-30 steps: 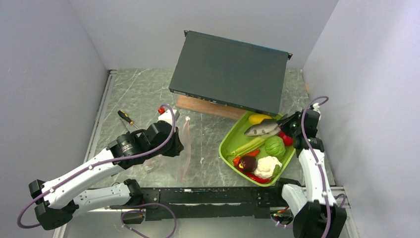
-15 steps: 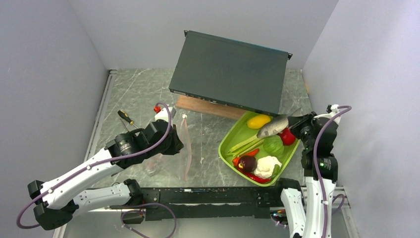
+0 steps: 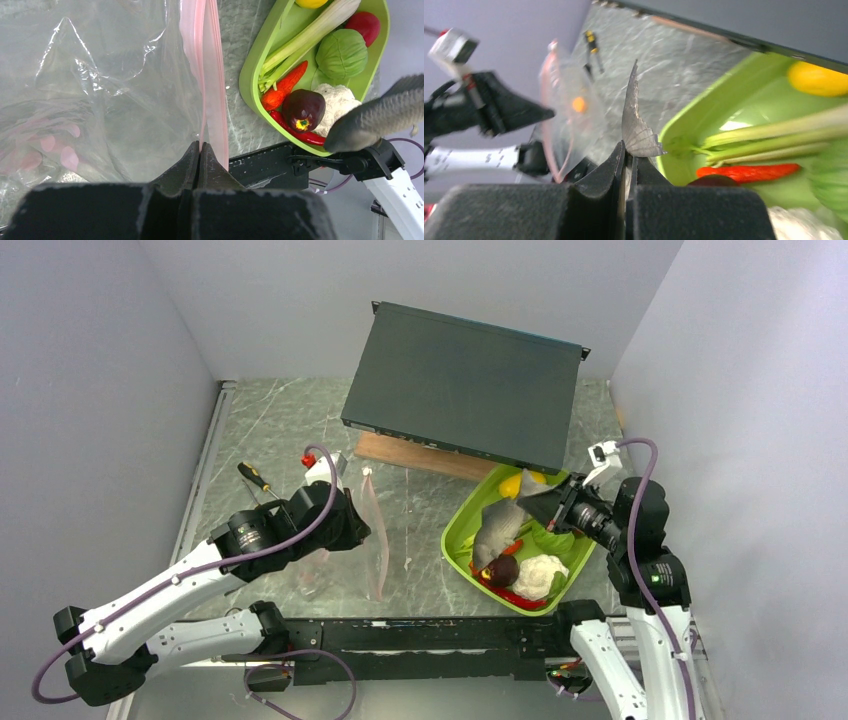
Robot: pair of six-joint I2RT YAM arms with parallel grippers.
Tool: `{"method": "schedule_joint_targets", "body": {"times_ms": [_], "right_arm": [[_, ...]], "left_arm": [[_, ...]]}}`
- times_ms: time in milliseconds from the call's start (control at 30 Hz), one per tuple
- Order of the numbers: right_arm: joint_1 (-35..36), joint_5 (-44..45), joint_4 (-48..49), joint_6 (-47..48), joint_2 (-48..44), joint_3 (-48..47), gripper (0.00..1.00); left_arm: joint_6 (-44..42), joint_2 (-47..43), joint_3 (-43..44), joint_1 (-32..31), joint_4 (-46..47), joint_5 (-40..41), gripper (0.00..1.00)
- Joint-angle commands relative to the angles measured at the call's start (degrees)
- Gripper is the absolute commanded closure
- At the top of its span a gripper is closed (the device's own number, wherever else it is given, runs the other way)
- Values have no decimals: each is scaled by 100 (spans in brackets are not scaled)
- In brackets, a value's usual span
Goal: Place the food in the zip-top bag and seal the zipper
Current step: Place the fake fish in the zipper food storage bag.
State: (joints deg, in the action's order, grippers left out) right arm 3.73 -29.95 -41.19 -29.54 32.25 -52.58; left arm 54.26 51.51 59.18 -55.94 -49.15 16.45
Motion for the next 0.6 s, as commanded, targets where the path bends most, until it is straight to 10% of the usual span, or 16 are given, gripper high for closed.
{"method": "schedule_joint_targets", "body": {"times_ms": [0, 200, 567], "right_arm": [[442, -1088, 1081, -162, 201, -196, 100], [2198, -7, 2319, -745, 957, -647, 100], [5634, 4736, 2477, -438, 2783, -2339, 100]], "left_arm": [[406, -115, 265, 22, 81, 129, 100], [990, -250, 354, 22, 146, 373, 100], [1899, -685, 134, 40, 210, 780, 100]]}}
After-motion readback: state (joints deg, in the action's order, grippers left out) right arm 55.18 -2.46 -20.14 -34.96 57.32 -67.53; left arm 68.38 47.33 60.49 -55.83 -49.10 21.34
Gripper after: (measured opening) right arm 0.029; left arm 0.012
